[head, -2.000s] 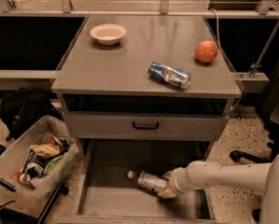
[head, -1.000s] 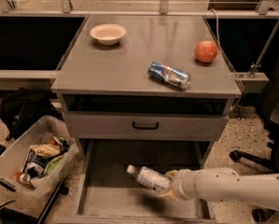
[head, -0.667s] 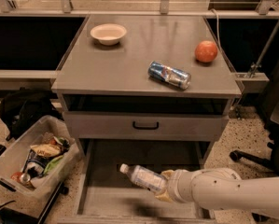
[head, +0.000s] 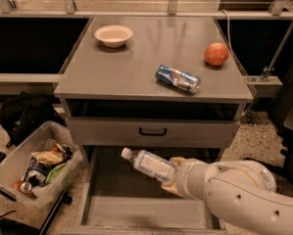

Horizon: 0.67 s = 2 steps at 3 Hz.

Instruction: Pick blue plastic bottle from middle drawer and place on counter

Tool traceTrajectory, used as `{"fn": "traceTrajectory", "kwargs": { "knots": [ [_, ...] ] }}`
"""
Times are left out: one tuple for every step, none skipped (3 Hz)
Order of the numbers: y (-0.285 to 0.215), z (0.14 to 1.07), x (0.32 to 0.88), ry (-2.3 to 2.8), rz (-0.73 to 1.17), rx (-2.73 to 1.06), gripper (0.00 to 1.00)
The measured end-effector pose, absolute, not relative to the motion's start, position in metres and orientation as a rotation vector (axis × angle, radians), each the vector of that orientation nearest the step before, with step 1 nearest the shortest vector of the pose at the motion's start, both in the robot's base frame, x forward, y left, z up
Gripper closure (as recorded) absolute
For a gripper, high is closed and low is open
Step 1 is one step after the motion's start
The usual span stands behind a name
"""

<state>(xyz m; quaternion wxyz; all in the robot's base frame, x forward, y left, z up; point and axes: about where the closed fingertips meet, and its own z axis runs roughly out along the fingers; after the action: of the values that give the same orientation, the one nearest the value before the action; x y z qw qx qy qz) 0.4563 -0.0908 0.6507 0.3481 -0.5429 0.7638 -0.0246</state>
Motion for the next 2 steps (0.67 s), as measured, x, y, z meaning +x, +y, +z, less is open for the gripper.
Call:
{"fn": "traceTrajectory", "kwargs": {
  "knots": [
    [-0.0908, 0.6866, 0.4575, 1.927, -0.127, -1.391, 1.0],
    [-0.0908, 0.6866, 0.4575, 1.927, -0.127, -1.39, 1.0]
  ]
}}
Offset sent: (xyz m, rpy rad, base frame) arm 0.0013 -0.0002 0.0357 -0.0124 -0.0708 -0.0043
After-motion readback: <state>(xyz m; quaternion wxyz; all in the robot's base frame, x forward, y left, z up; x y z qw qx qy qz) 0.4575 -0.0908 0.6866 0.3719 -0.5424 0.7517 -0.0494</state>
